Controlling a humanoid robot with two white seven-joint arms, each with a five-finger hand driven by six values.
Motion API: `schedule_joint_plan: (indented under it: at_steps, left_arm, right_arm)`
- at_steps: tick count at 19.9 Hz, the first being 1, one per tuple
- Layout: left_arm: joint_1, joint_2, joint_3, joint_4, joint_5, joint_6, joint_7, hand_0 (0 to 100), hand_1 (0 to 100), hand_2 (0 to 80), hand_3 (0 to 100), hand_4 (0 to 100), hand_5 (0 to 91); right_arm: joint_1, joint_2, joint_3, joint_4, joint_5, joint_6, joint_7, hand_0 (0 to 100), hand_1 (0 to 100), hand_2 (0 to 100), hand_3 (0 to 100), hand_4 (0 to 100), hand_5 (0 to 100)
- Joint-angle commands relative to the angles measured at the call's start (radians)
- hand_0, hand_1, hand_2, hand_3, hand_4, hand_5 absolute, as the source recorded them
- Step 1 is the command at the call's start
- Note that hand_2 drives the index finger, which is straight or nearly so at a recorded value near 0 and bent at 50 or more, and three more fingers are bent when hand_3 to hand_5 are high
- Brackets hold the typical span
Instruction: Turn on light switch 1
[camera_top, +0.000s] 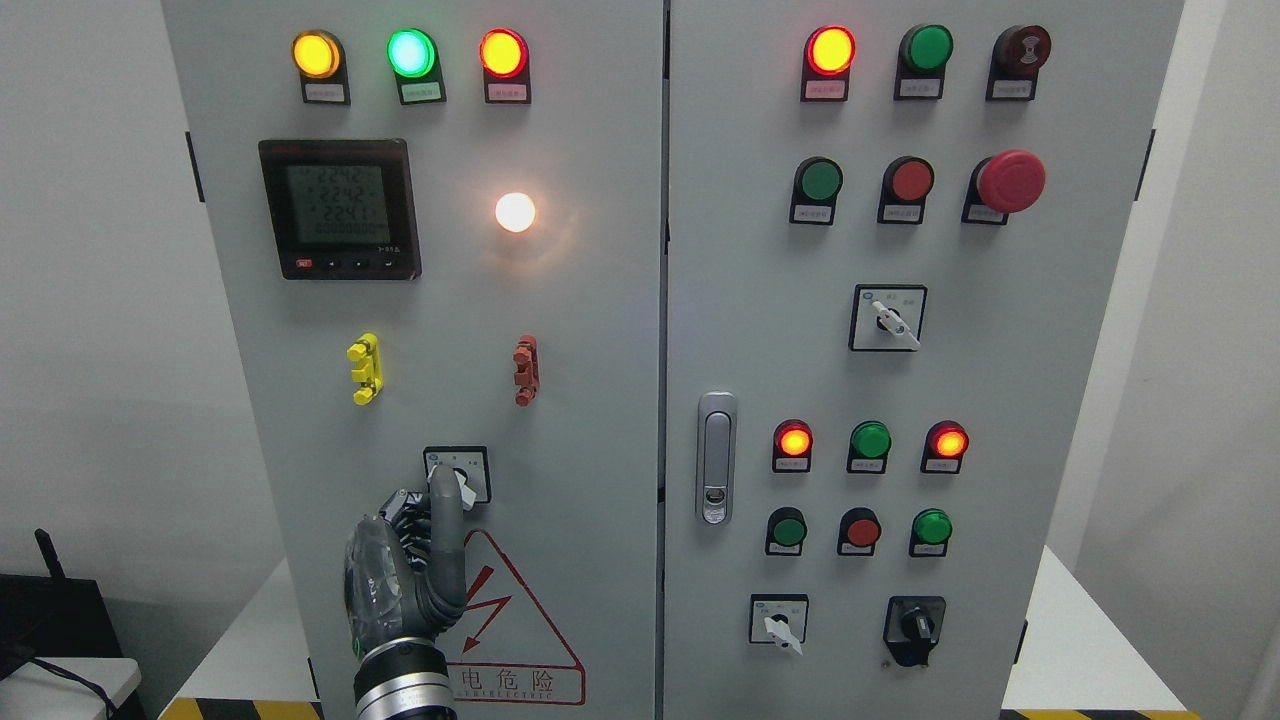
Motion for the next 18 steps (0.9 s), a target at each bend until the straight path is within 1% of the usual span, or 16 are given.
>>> schedule_joint_plan:
  at_steps: [1, 3, 5, 6, 8, 9, 11, 12, 13, 14, 15, 16, 18]
  left_arm:
    - [0.033, 0.002, 0.006, -0.024, -0.001, -0.031, 0.0, 11, 3, 58.6, 85, 88, 78.7]
    - [0.056, 0.005, 0.012, -0.03, -0.001, -0.051, 0.0, 6, 4, 59.0, 86, 88, 78.9]
    - [0.082, 0.01, 0.03, -0.032, -0.001, -0.091, -0.001, 3, 5, 59.1, 86, 88, 79.3]
    - [0.102, 0.01, 0.05, -0.032, -0.001, -0.129, -0.003, 0, 6, 59.2, 86, 88, 79.4]
    - [0.144, 0.018, 0.099, -0.029, -0.001, -0.221, -0.023, 0, 6, 59.8, 86, 89, 79.3]
    - [0.167, 0.019, 0.13, -0.027, 0.001, -0.269, -0.047, 0, 6, 60.3, 87, 89, 79.1]
    - [0.225, 0.021, 0.213, -0.021, 0.007, -0.384, -0.127, 0, 6, 61.0, 88, 89, 78.4]
    - [0.257, 0.021, 0.262, -0.013, 0.028, -0.457, -0.16, 0, 6, 61.1, 88, 89, 77.4]
    - [0.294, 0.024, 0.309, 0.004, 0.063, -0.531, -0.196, 0, 5, 61.0, 88, 88, 76.7]
    - [0.326, 0.031, 0.358, 0.022, 0.097, -0.598, -0.235, 0, 2, 55.9, 85, 85, 67.0]
    - [0.352, 0.042, 0.411, 0.045, 0.133, -0.655, -0.281, 0, 2, 52.4, 82, 83, 61.0]
    - [0.377, 0.05, 0.463, 0.066, 0.171, -0.703, -0.324, 0, 1, 48.3, 79, 81, 55.9]
    - [0.423, 0.062, 0.558, 0.105, 0.235, -0.777, -0.389, 0, 0, 42.3, 71, 77, 48.3]
  right_arm:
    - [0.0, 0.0, 0.0, 0.001, -0.018, 0.0, 0.0, 12, 39, 0, 0, 0, 0]
    - [0.0, 0.0, 0.0, -0.001, -0.017, 0.0, 0.001, 12, 39, 0, 0, 0, 0]
    - [0.0, 0.0, 0.0, -0.001, -0.018, 0.0, 0.0, 12, 39, 0, 0, 0, 0]
    - [0.0, 0.0, 0.0, 0.001, -0.017, 0.0, 0.0, 12, 39, 0, 0, 0, 0]
    - [0.0, 0.0, 0.0, -0.001, -0.018, 0.0, 0.0, 12, 39, 0, 0, 0, 0]
    - [0.0, 0.0, 0.0, 0.001, -0.017, 0.0, 0.0, 12, 39, 0, 0, 0, 0]
    - [0.0, 0.0, 0.0, 0.001, -0.017, 0.0, 0.0, 12, 39, 0, 0, 0, 0]
    - [0.0, 0.0, 0.0, 0.001, -0.017, 0.0, 0.0, 12, 39, 0, 0, 0, 0]
    - [0.0, 0.0, 0.0, -0.001, -0.017, 0.0, 0.0, 12, 39, 0, 0, 0, 0]
    - [0.0, 0.0, 0.0, 0.001, -0.018, 0.0, 0.0, 12, 39, 0, 0, 0, 0]
    - [0.0, 0.0, 0.0, 0.001, -0.018, 0.0, 0.0, 12, 39, 0, 0, 0, 0]
    - [0.0, 0.0, 0.0, -0.001, -0.017, 0.0, 0.0, 12, 39, 0, 0, 0, 0]
    - [0.0, 0.0, 0.0, -0.001, -0.018, 0.0, 0.0, 12, 39, 0, 0, 0, 0]
